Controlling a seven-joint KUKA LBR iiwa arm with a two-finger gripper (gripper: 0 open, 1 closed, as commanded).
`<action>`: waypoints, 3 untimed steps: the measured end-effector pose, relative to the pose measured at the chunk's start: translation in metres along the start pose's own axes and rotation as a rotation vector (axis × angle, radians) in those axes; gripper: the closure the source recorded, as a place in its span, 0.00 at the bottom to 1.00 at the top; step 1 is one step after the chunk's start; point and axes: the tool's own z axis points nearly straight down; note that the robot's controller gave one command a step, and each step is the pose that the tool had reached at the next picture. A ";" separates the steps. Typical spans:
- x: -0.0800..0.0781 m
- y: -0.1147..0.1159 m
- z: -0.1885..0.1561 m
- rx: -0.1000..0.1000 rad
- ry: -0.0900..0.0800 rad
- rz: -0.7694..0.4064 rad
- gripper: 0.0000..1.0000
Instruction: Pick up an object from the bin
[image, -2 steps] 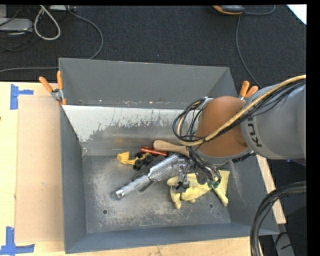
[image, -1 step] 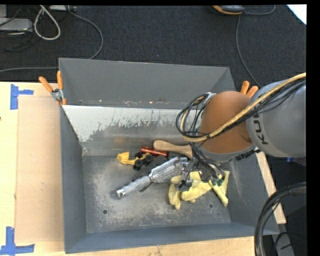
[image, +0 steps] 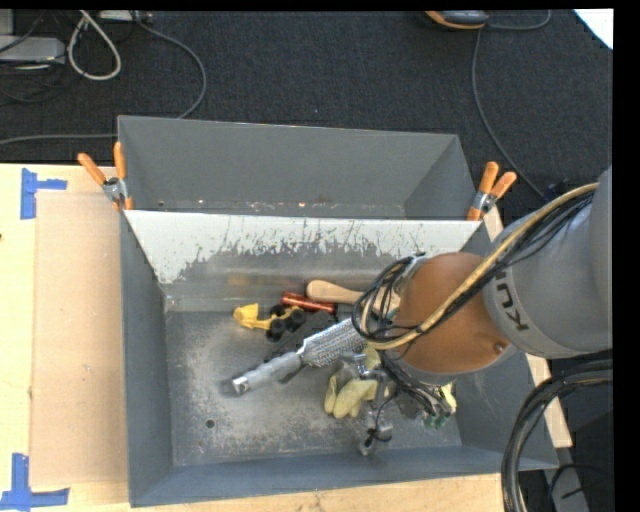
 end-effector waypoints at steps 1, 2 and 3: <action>0.005 0.000 0.006 -0.001 0.003 -0.003 1.00; 0.005 0.000 0.006 -0.001 0.003 -0.002 1.00; 0.017 0.016 -0.098 -0.002 0.010 -0.011 1.00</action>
Offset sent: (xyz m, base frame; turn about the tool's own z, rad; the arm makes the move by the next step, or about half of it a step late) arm 0.0000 0.0000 0.0000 0.0000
